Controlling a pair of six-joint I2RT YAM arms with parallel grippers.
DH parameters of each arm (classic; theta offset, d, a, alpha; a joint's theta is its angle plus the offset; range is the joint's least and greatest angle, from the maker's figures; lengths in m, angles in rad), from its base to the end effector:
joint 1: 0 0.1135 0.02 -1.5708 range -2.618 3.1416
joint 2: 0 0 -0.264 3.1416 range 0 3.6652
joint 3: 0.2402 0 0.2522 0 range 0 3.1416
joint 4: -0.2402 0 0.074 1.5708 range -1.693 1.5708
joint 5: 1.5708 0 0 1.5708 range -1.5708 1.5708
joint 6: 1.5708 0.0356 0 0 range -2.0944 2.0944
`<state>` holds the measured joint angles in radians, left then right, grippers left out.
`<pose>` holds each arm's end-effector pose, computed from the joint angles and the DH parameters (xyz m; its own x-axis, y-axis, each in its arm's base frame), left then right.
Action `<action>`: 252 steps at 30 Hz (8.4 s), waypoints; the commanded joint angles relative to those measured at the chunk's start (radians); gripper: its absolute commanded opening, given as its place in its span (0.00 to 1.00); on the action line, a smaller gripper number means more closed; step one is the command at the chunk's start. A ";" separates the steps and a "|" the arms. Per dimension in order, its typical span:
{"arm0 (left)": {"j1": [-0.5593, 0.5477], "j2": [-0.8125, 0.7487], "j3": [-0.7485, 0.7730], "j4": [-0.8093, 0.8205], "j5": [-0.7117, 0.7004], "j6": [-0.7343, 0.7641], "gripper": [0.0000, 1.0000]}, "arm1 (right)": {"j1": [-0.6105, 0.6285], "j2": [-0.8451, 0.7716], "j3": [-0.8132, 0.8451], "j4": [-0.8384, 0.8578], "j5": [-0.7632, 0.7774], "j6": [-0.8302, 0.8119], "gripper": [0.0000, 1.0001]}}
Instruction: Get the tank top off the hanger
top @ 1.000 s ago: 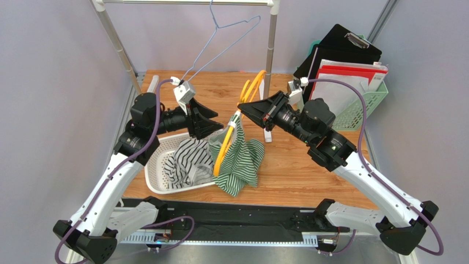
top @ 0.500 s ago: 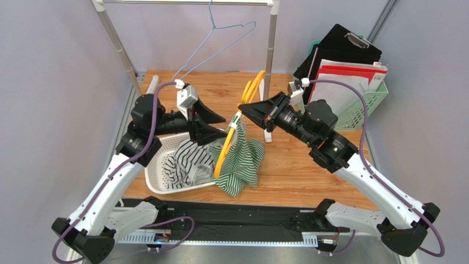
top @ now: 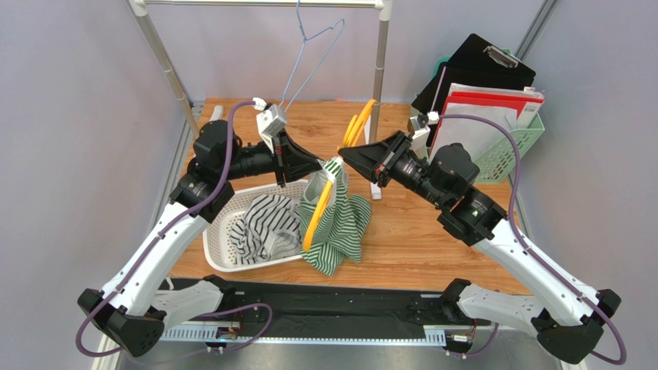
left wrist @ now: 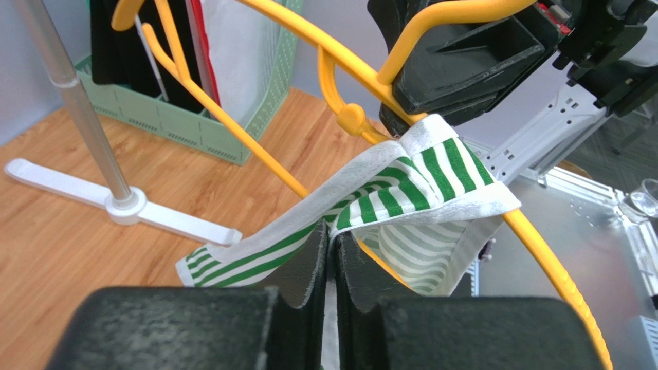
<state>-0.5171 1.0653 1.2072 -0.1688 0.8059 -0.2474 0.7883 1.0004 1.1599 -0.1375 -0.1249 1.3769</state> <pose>0.1827 -0.1335 0.4359 -0.2600 -0.0472 -0.9645 0.9340 0.2412 -0.2636 0.1513 0.1585 0.4363 -0.7736 0.6028 -0.1953 -0.1677 0.1025 0.9805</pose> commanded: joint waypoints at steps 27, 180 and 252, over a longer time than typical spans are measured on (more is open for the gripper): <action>-0.112 -0.208 -0.070 0.060 -0.069 -0.184 0.00 | -0.539 0.162 0.288 -0.106 -0.229 -0.194 0.00; -0.600 0.705 0.199 -0.324 -1.160 -0.267 0.00 | -0.594 -0.292 0.388 -0.649 0.016 -0.733 0.00; 0.043 0.289 -0.330 -1.087 -1.272 -1.673 0.00 | -0.594 -0.293 0.290 -0.565 -0.078 -0.673 0.00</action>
<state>-0.4801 1.3094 0.8574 -1.2350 -0.4755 -1.8877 0.1993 0.7109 1.4517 -0.7582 -0.1776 0.7071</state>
